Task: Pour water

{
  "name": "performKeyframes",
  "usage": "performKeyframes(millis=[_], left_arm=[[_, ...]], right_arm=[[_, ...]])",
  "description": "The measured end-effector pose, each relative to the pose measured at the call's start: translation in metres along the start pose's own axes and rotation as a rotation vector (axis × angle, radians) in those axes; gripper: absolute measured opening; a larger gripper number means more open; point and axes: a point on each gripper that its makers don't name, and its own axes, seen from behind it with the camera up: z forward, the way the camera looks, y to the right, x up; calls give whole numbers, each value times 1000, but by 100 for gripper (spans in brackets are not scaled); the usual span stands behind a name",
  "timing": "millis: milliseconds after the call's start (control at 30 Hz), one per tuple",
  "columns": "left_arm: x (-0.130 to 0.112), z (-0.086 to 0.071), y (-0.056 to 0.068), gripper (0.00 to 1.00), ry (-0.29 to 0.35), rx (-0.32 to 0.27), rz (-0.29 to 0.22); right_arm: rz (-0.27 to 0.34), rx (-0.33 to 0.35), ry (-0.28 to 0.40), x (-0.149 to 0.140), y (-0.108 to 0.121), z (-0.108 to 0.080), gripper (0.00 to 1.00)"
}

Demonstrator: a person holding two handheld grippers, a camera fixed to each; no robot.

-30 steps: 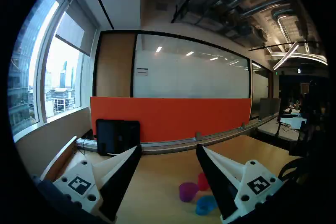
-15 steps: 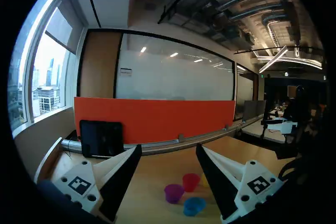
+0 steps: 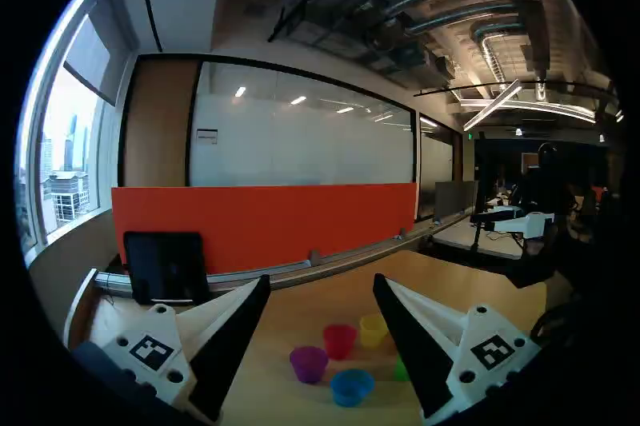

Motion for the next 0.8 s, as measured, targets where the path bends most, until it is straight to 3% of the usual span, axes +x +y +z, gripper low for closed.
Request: performKeyframes(millis=[433, 800], left_arm=[[-31, 8, 18, 96, -59, -84, 15], [-65, 14, 19, 96, -112, -106, 46]], right_arm=[[-37, 80, -89, -30, -16, 5, 99], [-58, 106, -172, -71, -16, 8, 99]])
